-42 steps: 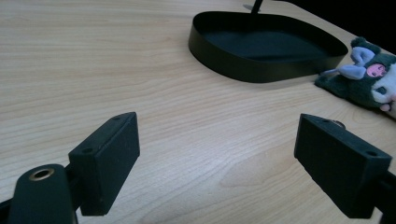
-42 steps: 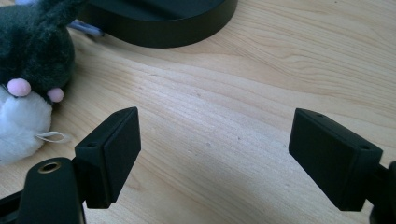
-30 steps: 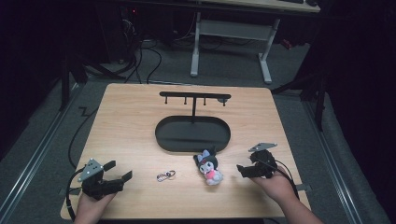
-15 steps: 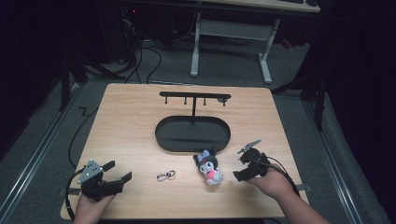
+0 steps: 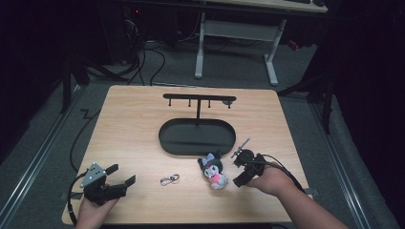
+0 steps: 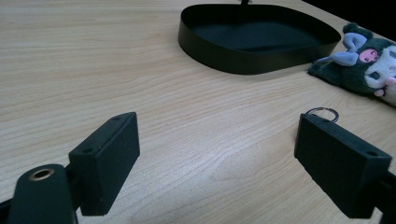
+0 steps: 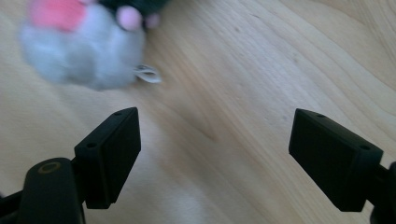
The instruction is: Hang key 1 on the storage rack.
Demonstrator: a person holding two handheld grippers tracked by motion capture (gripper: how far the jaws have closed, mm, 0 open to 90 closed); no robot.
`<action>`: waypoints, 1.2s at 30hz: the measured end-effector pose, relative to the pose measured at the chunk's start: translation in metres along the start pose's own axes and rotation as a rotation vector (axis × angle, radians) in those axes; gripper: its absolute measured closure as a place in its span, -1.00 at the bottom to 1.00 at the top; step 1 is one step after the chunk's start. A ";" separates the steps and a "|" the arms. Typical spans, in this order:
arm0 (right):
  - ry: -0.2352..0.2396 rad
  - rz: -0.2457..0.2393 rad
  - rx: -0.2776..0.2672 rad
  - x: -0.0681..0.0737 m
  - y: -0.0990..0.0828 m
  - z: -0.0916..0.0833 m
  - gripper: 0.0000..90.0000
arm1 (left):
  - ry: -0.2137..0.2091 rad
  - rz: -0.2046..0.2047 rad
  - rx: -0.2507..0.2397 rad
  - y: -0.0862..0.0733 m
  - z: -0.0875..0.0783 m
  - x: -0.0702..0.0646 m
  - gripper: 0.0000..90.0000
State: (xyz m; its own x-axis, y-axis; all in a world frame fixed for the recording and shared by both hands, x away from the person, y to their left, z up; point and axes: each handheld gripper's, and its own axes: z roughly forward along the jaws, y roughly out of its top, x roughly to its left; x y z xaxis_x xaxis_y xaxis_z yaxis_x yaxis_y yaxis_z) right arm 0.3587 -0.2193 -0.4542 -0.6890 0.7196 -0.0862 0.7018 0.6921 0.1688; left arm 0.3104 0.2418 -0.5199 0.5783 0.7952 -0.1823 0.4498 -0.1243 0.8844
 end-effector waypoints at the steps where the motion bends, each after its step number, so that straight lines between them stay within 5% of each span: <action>1: 0.002 -0.003 -0.004 0.002 0.002 -0.002 -0.64 | 0.001 -0.002 -0.006 0.000 0.000 0.000 -0.67; 14: 0.065 -0.031 -0.030 0.037 0.035 -0.016 -0.90 | -0.005 0.001 -0.010 0.001 0.001 0.000 -0.67; 23: 0.054 -0.011 -0.005 0.049 0.054 0.008 -0.91 | 0.000 -0.006 -0.015 0.001 -0.001 0.004 -0.67; 36: 0.053 0.040 0.020 0.054 0.042 0.043 -0.76 | -0.004 -0.003 -0.017 0.001 -0.001 0.003 -0.67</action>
State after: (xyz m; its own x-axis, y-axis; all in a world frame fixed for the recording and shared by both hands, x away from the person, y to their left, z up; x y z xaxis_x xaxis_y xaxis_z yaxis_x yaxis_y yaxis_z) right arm 0.3590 -0.1494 -0.4944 -0.6684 0.7433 -0.0278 0.7321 0.6641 0.1516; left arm 0.3124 0.2447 -0.5193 0.5796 0.7931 -0.1872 0.4402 -0.1115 0.8909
